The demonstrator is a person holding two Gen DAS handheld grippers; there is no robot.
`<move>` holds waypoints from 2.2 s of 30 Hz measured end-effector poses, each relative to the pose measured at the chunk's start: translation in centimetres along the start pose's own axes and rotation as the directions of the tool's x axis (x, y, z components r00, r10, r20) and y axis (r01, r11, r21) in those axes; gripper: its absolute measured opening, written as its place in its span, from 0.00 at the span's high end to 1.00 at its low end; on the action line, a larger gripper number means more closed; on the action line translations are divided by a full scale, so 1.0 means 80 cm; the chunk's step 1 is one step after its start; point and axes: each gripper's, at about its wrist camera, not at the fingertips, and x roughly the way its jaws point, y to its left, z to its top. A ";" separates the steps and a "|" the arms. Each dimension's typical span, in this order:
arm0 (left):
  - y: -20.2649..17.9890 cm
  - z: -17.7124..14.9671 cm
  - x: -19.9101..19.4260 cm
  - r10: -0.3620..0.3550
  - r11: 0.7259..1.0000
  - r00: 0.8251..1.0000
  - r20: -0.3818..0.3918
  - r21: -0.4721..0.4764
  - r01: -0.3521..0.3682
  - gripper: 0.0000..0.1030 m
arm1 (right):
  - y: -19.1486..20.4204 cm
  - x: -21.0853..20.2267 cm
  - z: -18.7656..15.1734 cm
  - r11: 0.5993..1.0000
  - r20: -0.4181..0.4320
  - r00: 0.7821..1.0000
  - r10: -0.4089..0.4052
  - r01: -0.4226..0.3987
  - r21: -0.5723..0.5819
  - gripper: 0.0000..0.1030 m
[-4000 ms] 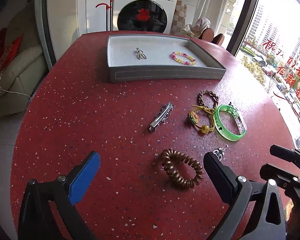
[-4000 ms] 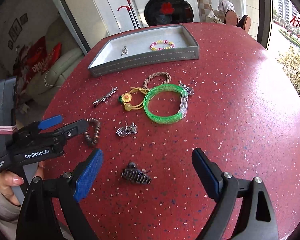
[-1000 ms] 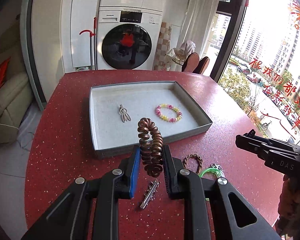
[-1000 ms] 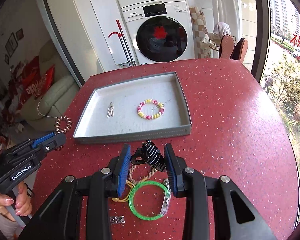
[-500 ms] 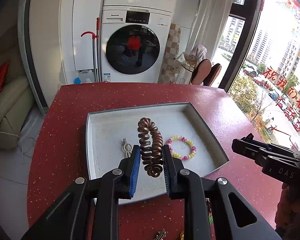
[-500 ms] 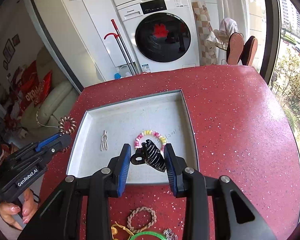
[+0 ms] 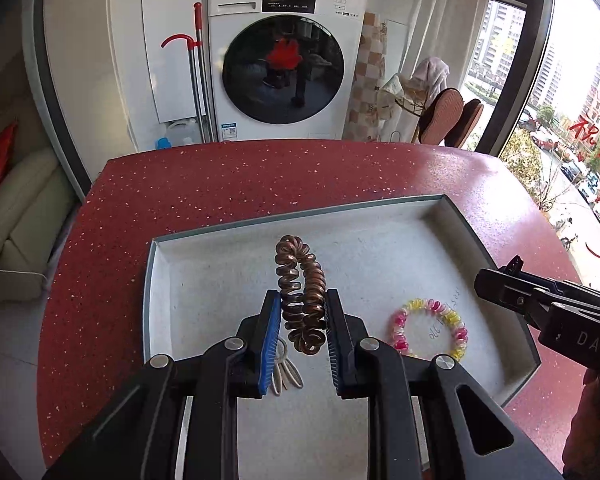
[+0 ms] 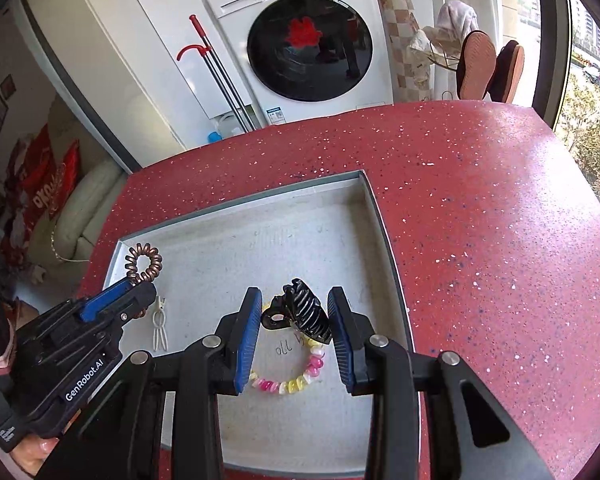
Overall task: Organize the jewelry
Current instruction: 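Carry the coil tie and claw clip into the tray and release both, then withdraw both open tools from the tray toward the remaining jewelry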
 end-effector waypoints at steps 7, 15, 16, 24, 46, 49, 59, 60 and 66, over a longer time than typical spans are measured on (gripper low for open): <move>-0.009 -0.005 0.030 0.029 0.999 0.999 -0.019 0.034 -0.029 0.61 | -0.002 0.030 -0.004 0.999 -0.017 0.999 -0.043 0.042 -0.029 0.64; -0.019 -0.014 0.047 0.091 0.993 0.994 -0.055 0.077 -0.087 0.61 | -0.002 0.039 -0.010 0.997 -0.028 0.997 -0.073 0.072 -0.030 0.64; -0.020 -0.015 0.047 0.099 0.992 0.994 -0.054 0.084 -0.095 0.60 | -0.001 0.040 -0.009 0.997 -0.027 0.997 -0.073 0.072 -0.032 0.63; -0.018 -0.018 0.041 0.101 0.993 0.994 -0.047 0.071 -0.098 0.34 | -0.001 0.025 -0.009 1.000 0.002 1.000 -0.022 0.022 -0.009 0.35; -0.004 -0.026 -0.056 0.119 0.992 0.989 0.088 0.026 -0.122 0.00 | 0.028 -0.092 -0.035 1.000 0.187 0.982 0.005 -0.005 0.001 0.13; -0.001 -0.035 -0.080 0.104 0.994 0.989 0.109 0.023 -0.107 0.00 | 0.034 -0.112 -0.046 1.000 0.225 0.974 0.014 -0.014 -0.003 0.13; 0.009 -0.090 -0.151 0.059 0.995 0.986 0.154 0.073 -0.071 0.00 | 0.055 -0.163 -0.100 0.998 0.185 0.981 0.052 -0.043 -0.055 0.13; 0.009 -0.100 -0.157 0.064 0.994 0.986 0.157 0.081 -0.078 0.00 | 0.057 -0.167 -0.109 0.997 0.186 0.982 0.046 -0.034 -0.065 0.13; 0.015 -0.155 -0.176 0.089 0.990 0.983 0.163 0.095 -0.106 0.00 | 0.051 -0.179 -0.159 0.997 0.129 0.990 0.062 -0.056 -0.051 0.13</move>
